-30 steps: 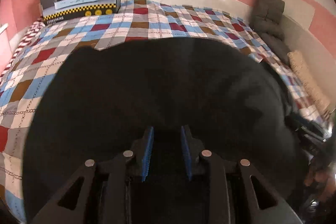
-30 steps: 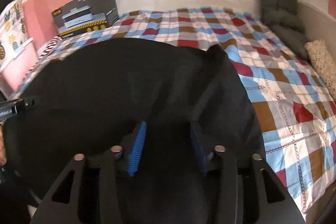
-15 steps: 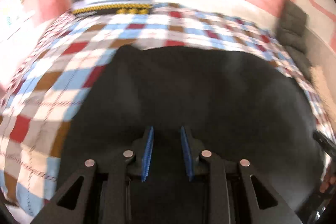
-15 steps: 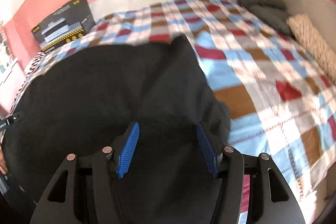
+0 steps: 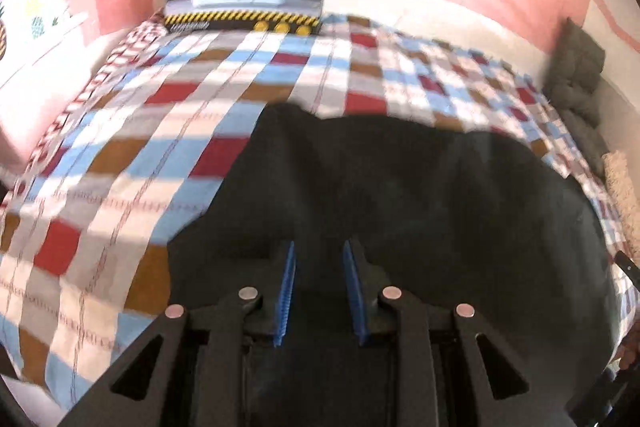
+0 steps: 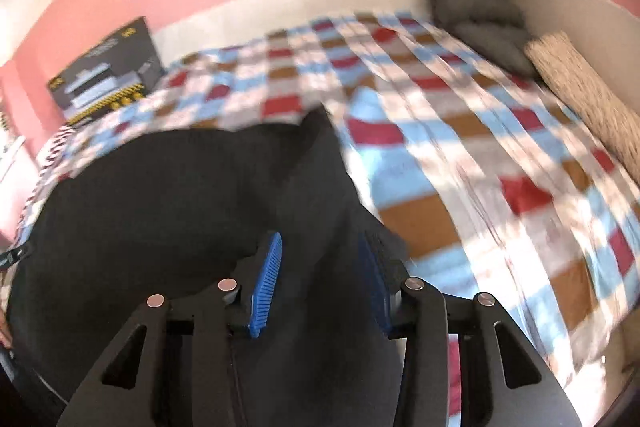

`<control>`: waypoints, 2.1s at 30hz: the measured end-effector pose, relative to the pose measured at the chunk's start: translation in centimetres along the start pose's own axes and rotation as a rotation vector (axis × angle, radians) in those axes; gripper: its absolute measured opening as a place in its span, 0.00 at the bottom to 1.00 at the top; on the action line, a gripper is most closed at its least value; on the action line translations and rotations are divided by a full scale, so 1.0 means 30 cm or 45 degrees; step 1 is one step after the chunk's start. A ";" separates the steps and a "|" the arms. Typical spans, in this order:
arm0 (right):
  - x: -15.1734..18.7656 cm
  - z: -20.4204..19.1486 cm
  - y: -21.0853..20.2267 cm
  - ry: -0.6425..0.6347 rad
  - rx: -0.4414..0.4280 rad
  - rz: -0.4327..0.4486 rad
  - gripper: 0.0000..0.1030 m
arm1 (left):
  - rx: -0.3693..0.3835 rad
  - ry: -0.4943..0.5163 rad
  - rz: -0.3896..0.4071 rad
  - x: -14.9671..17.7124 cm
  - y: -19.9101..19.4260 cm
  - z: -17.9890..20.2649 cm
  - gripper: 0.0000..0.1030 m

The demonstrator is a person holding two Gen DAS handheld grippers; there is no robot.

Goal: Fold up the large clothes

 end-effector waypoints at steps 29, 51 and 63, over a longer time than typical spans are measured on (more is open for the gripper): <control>-0.021 0.032 0.101 0.000 0.009 -0.128 0.33 | -0.005 -0.041 0.015 -0.018 -0.004 -0.141 0.27; 0.191 -0.020 -0.111 -0.052 -0.054 -0.156 0.34 | -0.071 0.017 -0.048 0.247 -0.173 -0.110 0.27; 0.309 -0.022 -0.066 -0.114 -0.042 -0.228 0.34 | -0.024 0.000 -0.081 0.321 -0.164 -0.117 0.27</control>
Point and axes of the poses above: each gripper's, at about its wrist camera, not at the fingertips, and y roughly the way its jaws point, z to its right, x to its underside, the point moved 8 cm from there along y, roughly the way its jaws point, and after that the axes turned 2 degrees about -z, right-handed, at the moved point
